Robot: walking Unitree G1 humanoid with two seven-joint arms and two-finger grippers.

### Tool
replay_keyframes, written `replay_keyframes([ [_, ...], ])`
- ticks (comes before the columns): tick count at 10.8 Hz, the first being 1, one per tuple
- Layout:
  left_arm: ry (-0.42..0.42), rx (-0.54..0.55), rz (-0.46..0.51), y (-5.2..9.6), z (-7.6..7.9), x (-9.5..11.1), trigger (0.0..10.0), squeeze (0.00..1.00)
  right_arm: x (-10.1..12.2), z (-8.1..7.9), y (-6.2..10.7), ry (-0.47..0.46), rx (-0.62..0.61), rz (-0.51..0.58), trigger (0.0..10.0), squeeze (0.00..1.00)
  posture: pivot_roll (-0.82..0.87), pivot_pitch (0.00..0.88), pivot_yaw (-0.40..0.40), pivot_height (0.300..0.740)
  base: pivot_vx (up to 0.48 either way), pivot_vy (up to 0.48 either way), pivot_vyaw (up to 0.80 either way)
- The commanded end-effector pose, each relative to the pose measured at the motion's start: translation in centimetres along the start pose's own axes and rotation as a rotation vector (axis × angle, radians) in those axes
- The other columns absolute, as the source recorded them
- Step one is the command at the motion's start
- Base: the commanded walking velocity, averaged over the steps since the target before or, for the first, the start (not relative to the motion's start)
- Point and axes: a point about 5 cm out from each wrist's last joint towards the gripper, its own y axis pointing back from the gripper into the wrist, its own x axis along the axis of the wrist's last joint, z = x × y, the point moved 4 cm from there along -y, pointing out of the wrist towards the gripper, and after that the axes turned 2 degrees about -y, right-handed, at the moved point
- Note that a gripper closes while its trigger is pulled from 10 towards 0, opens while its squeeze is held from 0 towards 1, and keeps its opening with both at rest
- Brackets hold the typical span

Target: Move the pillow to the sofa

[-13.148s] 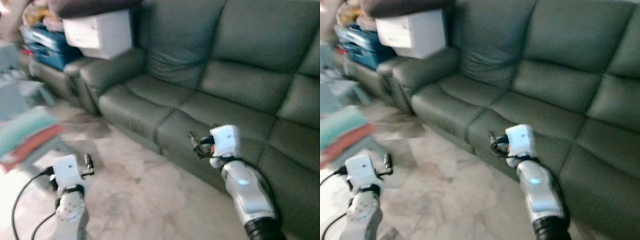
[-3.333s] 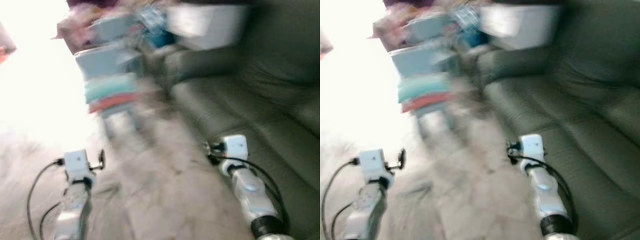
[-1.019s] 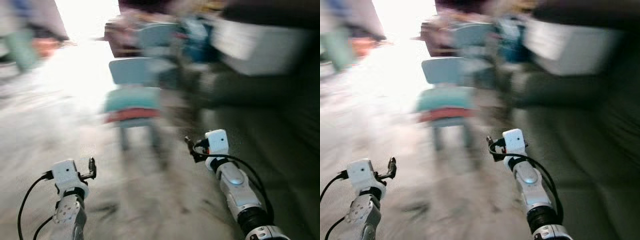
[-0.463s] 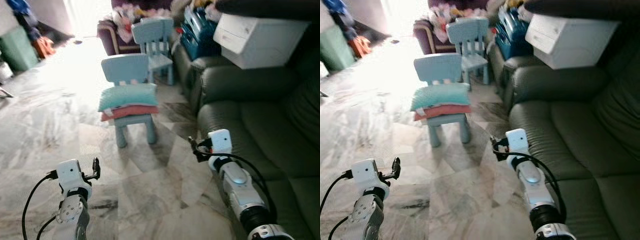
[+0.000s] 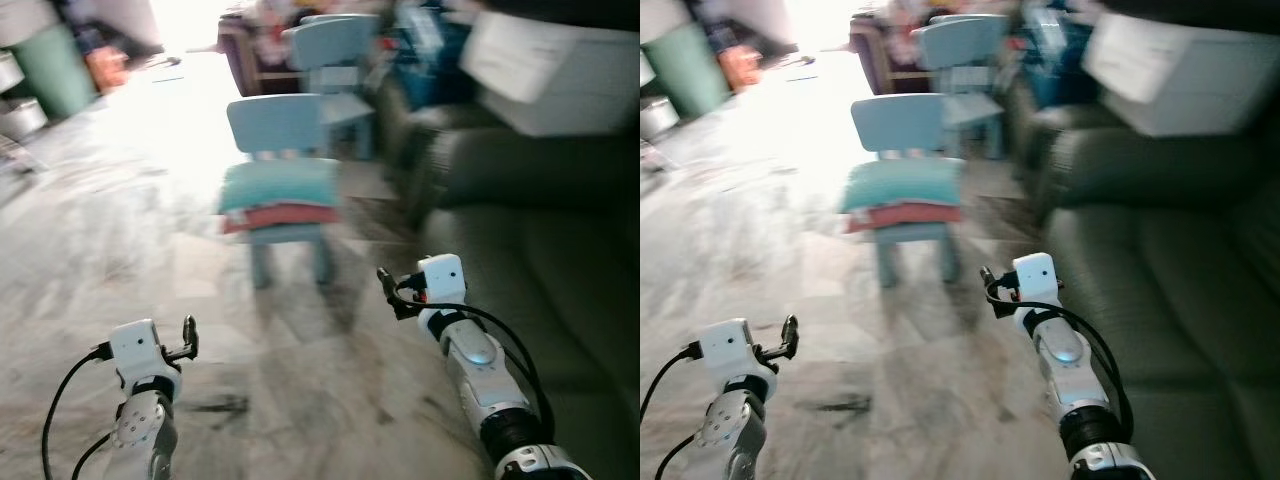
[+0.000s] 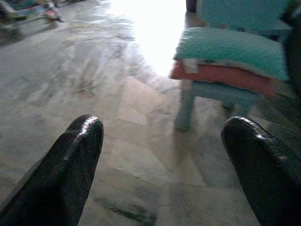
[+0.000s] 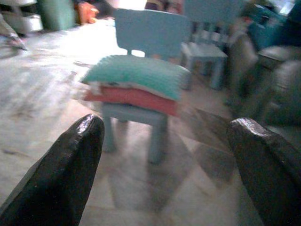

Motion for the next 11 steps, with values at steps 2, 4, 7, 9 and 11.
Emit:
replay_keyframes([
  [2, -0.006, 0.012, 0.019, 0.05, -0.41, 0.47, 10.0, 0.0, 0.01, -0.25, -0.19, 0.001, 0.013, -0.003, 10.0, 0.0, -0.14, 0.0, 0.029, 0.74, 0.345, 0.334, 0.0],
  [4, -0.017, 0.009, 0.019, 0.08, -0.41, 0.44, 10.0, 0.0, -0.02, -0.18, -0.17, 0.0, 0.009, -0.003, 10.0, 0.0, -0.14, 0.0, 0.03, 0.74, 0.347, 0.332, 0.0],
  [7, -0.024, -0.005, 0.016, 0.1, -0.29, 0.42, 10.0, 0.0, -0.09, -0.12, -0.15, -0.008, 0.0, -0.003, 10.0, 0.0, -0.15, 0.0, 0.036, 0.74, 0.35, 0.329, 0.0],
  [9, -0.036, -0.009, 0.012, 0.07, -0.26, 0.38, 10.0, 0.0, -0.11, -0.16, -0.16, -0.008, -0.002, -0.001, 10.0, 0.0, -0.15, 0.0, 0.039, 0.74, 0.407, 0.15, 0.0],
  [11, -0.042, -0.018, 0.003, -0.02, -0.13, 0.27, 10.0, 0.0, -0.08, -0.35, -0.2, -0.008, -0.002, 0.004, 10.0, 0.0, -0.14, 0.0, 0.043, 0.74, 0.442, 0.0, 0.0],
])
